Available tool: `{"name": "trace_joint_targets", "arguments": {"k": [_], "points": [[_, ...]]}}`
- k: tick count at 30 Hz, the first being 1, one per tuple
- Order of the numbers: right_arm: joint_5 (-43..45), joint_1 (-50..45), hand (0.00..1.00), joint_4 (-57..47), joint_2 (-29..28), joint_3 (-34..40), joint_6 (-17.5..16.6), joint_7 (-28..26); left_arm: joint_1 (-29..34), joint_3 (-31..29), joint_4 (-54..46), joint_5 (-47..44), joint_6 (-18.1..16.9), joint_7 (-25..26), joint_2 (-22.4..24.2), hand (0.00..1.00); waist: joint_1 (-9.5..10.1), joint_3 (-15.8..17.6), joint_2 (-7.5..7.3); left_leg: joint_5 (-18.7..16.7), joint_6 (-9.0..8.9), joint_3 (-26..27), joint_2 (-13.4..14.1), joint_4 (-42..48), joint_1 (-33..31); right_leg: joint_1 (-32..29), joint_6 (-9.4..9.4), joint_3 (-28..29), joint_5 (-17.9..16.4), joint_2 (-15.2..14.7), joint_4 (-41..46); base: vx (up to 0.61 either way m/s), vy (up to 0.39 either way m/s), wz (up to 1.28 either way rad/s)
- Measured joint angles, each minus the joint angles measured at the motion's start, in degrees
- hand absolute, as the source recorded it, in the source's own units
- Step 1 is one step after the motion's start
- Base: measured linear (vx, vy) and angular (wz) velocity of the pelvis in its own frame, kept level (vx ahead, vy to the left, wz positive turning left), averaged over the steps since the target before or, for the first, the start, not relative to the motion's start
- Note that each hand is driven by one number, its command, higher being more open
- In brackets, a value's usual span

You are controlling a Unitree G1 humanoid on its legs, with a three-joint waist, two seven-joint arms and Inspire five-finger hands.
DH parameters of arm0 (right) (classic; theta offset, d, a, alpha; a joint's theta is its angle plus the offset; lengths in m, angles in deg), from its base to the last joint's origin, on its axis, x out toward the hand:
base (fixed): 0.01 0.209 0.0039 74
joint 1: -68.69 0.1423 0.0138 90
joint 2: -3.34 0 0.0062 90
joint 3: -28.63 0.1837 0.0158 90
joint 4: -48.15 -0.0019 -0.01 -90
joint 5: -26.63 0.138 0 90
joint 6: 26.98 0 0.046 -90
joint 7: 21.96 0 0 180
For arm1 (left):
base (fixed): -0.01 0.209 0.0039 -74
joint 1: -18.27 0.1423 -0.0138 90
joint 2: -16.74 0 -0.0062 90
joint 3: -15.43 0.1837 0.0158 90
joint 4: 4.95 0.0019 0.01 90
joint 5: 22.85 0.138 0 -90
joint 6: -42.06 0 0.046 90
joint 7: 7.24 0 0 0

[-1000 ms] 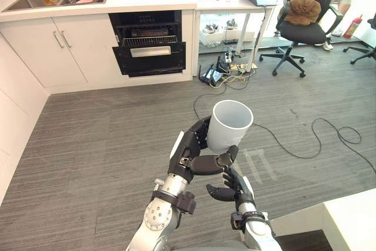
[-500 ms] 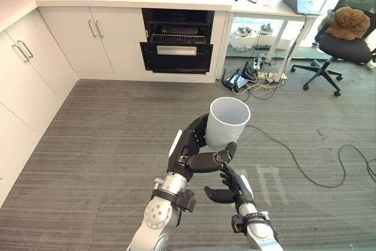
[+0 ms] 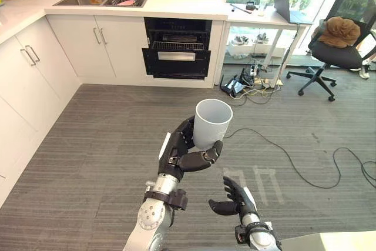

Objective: Walk over to the sink, pick up the cup, carry it to the dishwasher, place the cup inside the dishwasher, then close the dishwasher door

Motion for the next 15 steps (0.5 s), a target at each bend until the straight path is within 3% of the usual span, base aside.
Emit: {"name": "trace_joint_targets", "arguments": {"k": [5,12,13,15], "points": [[0.64,-0.15,0.90,0.00,-1.41,2.38,0.22,1.47,-0.47,-1.45,2.60,-0.06,0.43,1.65,0.25,0.30,-0.03,0.14,0.23,-0.13,-0.91,-1.00,0.63,-0.19,-0.50,0.40,-0.17,-3.43,-0.08,0.09,-0.39,0.00,-0.051,0.12],[1.80,3.72,0.90,0.06,-0.65,6.41,0.55,4.07,-1.37,-5.37,2.03,-1.30,0.48,3.32,1.23,0.30,1.79,1.81,1.96,-2.21,-1.81,-5.49,-0.24,5.64,-4.47,1.43,-0.67,-11.96,-3.76,-1.03,3.71,-0.01,-0.027,0.62],[1.81,4.28,0.90,0.06,-0.57,6.42,0.54,4.16,-1.37,-5.91,1.78,-1.31,0.48,3.53,1.25,0.30,1.96,1.97,2.25,-3.43,-1.10,-4.38,0.40,6.95,-5.23,1.61,-0.71,-12.72,-3.99,-1.03,3.81,-0.06,-0.015,0.65],[1.88,5.22,0.90,0.04,-0.15,6.40,0.48,4.55,-1.61,-6.89,1.23,-1.33,0.42,3.69,1.44,0.30,2.03,2.63,3.09,-4.75,-1.51,4.46,4.46,11.59,-7.29,2.32,-0.20,-16.55,-5.93,-1.69,5.69,-0.02,0.002,0.83]]}}
